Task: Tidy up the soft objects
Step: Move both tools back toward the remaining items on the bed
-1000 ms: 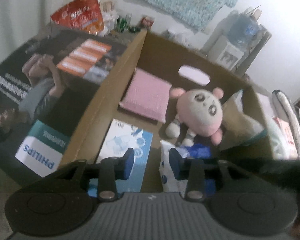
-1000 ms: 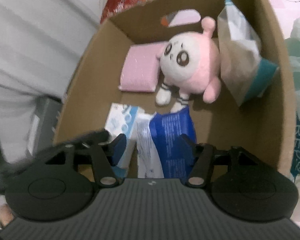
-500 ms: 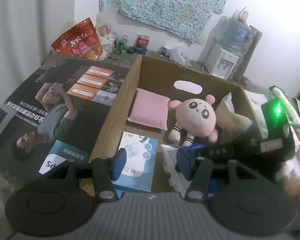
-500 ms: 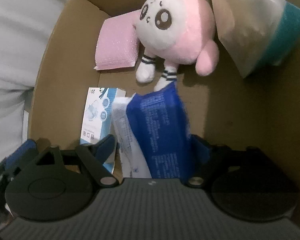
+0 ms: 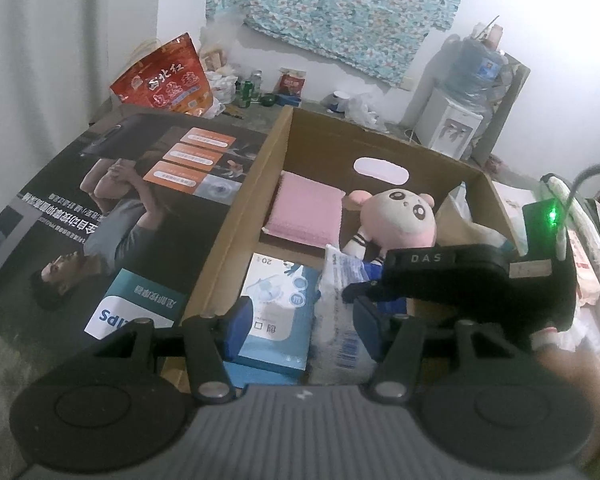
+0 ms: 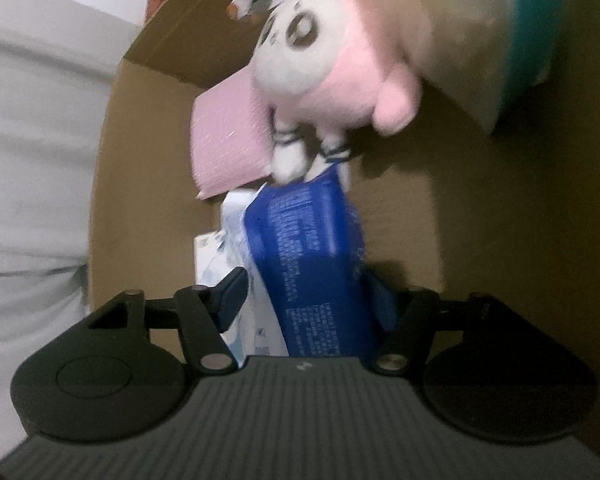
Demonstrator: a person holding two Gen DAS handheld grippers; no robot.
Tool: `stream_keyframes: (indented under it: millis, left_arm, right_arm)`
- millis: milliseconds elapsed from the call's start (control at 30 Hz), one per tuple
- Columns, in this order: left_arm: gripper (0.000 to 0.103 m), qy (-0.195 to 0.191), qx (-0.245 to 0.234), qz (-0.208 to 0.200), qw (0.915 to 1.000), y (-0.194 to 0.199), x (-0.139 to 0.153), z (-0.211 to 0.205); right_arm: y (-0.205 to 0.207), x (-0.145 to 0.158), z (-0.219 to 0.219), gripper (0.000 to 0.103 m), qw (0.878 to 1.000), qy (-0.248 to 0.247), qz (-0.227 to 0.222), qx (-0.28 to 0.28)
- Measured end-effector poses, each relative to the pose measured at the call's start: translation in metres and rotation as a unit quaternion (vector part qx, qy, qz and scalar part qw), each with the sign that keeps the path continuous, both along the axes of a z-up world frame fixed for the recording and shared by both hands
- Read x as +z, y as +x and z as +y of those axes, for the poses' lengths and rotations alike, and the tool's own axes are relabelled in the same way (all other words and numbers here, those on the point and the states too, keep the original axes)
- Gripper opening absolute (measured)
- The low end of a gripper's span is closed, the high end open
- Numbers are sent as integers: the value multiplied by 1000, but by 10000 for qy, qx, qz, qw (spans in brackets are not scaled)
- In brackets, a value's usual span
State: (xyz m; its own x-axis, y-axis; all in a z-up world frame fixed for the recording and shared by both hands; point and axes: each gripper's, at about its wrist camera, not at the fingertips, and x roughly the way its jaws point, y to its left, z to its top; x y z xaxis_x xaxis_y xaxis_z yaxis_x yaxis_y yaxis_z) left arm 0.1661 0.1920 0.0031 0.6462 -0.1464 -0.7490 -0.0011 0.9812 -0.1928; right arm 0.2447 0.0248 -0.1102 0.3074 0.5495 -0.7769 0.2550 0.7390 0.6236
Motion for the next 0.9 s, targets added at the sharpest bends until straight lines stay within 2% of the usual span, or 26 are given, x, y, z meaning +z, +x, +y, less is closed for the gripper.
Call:
stream_keyframes:
  millis: [67,133,267,367,500,700,900]
  left_arm:
    - [62,3,10,-13,10000,-1,1,-1]
    - [64,47,31,-56,10000,-3,3,-2]
    - [68,84,11,-168,9998,-9,10,-7]
    - [72,75,-50,-287,9995,-15,18,-13]
    - [81,123,-256,-488,9984,-25,36,-28]
    - [92,195,-690,-806,9942,-39,61,-66]
    - [97,177,-1321,-798,9879,-45,74,-118]
  right_arm:
    - [-2,1,0,82,9999,7,-27,103]
    - [-4,5,-1,83,9998,-49,-90,191]
    - [-10,27,-12,85,9988,-109,-329,337]
    - [-22,50,-18,86,9962,-47,-699,523]
    - [-51,86,-39,87,9866,315,-1450,686]
    - [-99,124,-101,88,9710,741,-2204,558]
    - [-157,140,-186,89,9616,1004,-2552,33]
